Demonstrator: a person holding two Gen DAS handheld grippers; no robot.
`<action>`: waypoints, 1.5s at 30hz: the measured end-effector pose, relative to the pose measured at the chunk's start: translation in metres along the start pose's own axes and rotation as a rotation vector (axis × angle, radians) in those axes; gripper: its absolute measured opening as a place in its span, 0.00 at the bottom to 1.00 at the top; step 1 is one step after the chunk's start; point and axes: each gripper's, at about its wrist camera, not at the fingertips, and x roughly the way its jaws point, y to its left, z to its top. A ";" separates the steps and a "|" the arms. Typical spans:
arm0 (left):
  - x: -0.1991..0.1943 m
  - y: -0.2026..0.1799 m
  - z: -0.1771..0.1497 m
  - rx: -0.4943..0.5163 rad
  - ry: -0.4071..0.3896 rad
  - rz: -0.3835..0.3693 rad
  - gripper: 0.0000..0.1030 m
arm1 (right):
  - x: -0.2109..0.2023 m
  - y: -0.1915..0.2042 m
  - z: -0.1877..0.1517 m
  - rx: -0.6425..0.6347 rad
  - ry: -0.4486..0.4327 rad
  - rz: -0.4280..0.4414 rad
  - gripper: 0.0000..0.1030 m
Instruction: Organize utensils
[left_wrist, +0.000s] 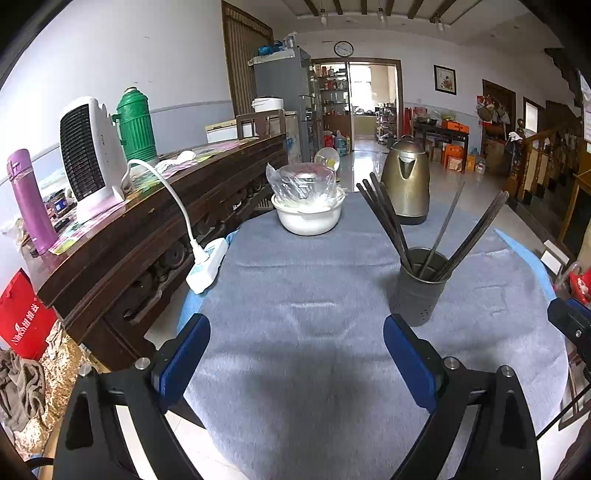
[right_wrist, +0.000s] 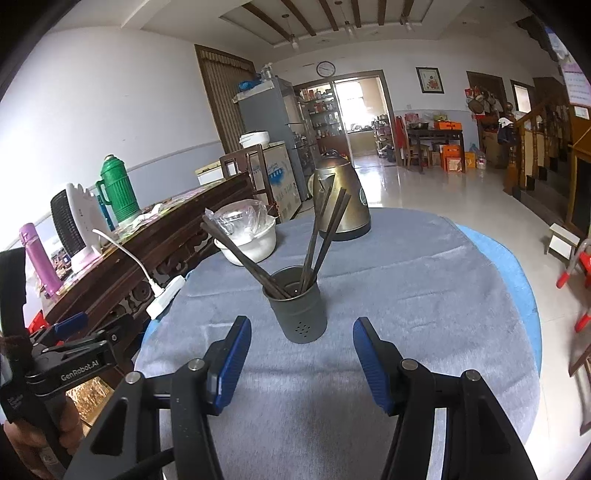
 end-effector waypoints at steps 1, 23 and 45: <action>-0.001 0.000 0.000 0.003 0.001 0.004 0.92 | -0.001 0.001 -0.001 -0.003 -0.002 -0.002 0.60; -0.014 -0.012 -0.010 0.067 0.034 0.021 0.92 | -0.013 0.002 -0.008 0.016 0.011 -0.030 0.60; -0.018 -0.010 -0.011 0.075 0.035 0.025 0.92 | -0.015 0.003 -0.011 0.033 0.016 -0.042 0.60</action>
